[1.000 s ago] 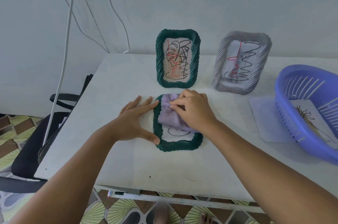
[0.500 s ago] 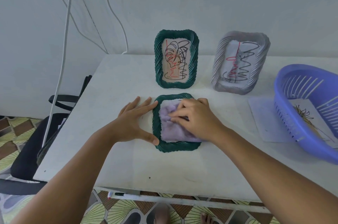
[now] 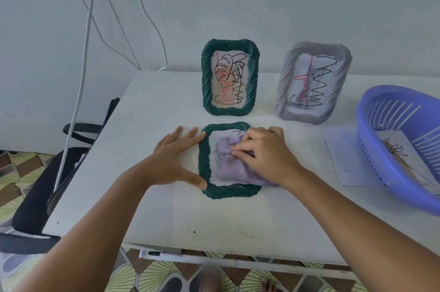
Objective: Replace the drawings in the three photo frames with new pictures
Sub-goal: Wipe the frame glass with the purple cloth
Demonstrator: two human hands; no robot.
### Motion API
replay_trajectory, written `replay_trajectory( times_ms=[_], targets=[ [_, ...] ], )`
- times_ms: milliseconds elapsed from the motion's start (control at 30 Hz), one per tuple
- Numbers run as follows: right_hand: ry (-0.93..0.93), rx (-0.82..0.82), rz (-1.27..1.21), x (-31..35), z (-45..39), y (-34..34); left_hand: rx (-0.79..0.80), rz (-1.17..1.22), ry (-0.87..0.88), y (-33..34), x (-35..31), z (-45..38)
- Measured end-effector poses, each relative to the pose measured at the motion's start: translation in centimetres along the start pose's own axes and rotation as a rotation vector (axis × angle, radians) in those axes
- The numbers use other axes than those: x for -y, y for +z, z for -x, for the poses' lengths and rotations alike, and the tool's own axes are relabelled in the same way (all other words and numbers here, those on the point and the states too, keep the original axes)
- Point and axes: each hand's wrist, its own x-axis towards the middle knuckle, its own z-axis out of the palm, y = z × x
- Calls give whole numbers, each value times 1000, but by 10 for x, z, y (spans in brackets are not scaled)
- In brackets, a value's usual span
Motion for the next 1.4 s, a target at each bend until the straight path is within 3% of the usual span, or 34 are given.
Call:
replay_trajectory(
  times_ms=[200,400,533,633,833,967,1067,1233,1400],
  targets=[
    [206,-118,159,11,-29,7,10,1,-16,-1,-2,1],
    [99,-71,94,4,-3,3,8,-1,-4,0,3,-1],
    [194,-124,210,1,-16,1,18,10,-24,-1,-1,1],
    [251,-137,147,16,-26,12,15,0,-25,-1,-2,1],
    [122,-112,141,7,0,6,6,3,-3,0,3,-1],
    [220,-139,244,7,-17,4,10,-4,-5,0,0,0],
    [258,-131,160,19,-28,11,12,-6,-7,-1,-2,1],
    [107,-82,79,8,1,3,10,10,-10,-1,-2,1],
    [228,-125,209,6,-19,1,19,-1,-21,-1,0,0]
  ],
)
